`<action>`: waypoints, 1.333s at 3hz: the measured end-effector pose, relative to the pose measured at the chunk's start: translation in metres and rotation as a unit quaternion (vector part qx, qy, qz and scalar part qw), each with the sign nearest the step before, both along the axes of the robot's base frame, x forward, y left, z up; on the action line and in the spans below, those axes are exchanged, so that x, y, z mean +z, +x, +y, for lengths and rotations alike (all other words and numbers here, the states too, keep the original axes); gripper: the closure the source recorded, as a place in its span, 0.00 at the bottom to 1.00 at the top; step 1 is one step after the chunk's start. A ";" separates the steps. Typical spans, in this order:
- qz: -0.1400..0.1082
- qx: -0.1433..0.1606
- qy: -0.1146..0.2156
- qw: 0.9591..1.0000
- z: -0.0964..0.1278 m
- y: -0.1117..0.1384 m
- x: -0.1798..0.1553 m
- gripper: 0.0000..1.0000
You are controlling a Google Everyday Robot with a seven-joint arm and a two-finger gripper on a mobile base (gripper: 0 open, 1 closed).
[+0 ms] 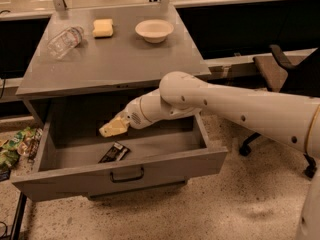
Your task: Place rxbar chocolate into top drawer
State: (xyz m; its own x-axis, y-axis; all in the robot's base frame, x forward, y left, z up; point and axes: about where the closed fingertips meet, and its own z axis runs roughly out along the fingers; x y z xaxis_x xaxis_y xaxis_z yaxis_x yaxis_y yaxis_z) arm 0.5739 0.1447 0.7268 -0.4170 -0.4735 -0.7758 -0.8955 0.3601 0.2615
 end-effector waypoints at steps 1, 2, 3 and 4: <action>-0.010 -0.001 -0.005 1.000 0.003 0.001 0.008 0.00; -0.027 0.000 0.001 1.000 0.007 0.000 0.026 0.00; -0.040 0.008 0.023 0.999 0.012 -0.005 0.050 0.12; -0.054 0.021 0.049 0.997 0.019 -0.010 0.085 0.34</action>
Offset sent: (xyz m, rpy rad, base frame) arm 0.0012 0.0075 0.0487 0.0194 -0.0979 -0.0068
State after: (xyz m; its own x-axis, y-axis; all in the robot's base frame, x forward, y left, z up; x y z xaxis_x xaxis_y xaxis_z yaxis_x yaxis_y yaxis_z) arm 0.5637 0.1642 0.8118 -0.3090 -0.4093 -0.8585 -0.9344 0.2988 0.1939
